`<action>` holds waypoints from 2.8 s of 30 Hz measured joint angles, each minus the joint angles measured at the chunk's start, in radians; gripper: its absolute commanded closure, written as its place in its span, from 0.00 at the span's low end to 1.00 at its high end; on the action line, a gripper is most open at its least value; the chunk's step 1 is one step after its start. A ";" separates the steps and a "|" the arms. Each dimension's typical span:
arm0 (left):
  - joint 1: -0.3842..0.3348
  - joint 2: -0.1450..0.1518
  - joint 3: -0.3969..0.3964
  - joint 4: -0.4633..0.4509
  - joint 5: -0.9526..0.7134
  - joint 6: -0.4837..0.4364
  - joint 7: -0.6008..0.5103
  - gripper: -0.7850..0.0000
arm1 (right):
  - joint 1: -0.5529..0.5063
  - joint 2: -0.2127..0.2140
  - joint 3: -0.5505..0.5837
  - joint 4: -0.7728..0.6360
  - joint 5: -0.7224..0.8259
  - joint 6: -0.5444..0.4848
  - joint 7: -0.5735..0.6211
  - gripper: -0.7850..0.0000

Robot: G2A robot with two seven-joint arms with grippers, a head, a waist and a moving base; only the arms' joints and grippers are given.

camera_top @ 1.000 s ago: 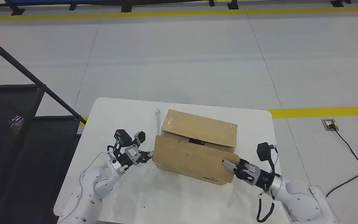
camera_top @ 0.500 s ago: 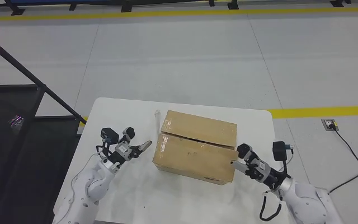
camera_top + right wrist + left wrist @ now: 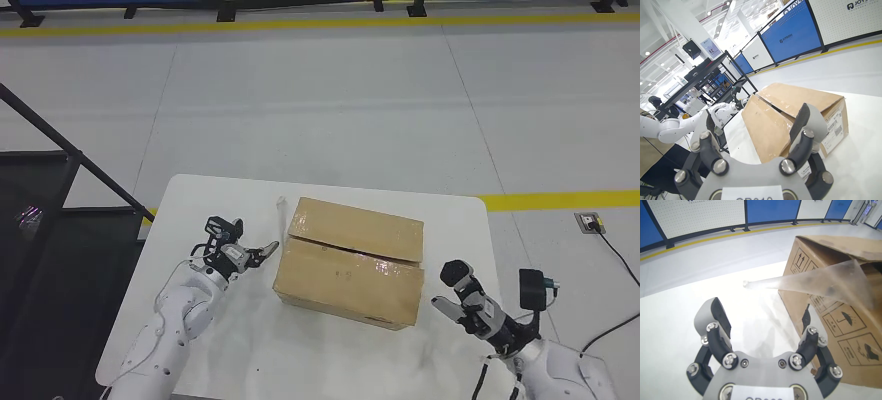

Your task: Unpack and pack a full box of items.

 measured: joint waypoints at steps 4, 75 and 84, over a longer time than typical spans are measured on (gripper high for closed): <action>-0.083 -0.037 0.086 0.107 0.009 0.048 0.044 0.00 | -0.050 0.001 0.030 -0.015 -0.013 -0.003 -0.032 0.00; 0.512 0.110 -0.429 -0.565 -0.118 -0.183 0.036 0.00 | 0.221 0.027 -0.136 0.202 0.170 0.028 0.326 0.00; 0.451 0.100 -0.363 -0.568 -0.154 -0.163 0.015 0.00 | 0.230 0.052 -0.161 0.233 0.478 -0.227 0.489 0.00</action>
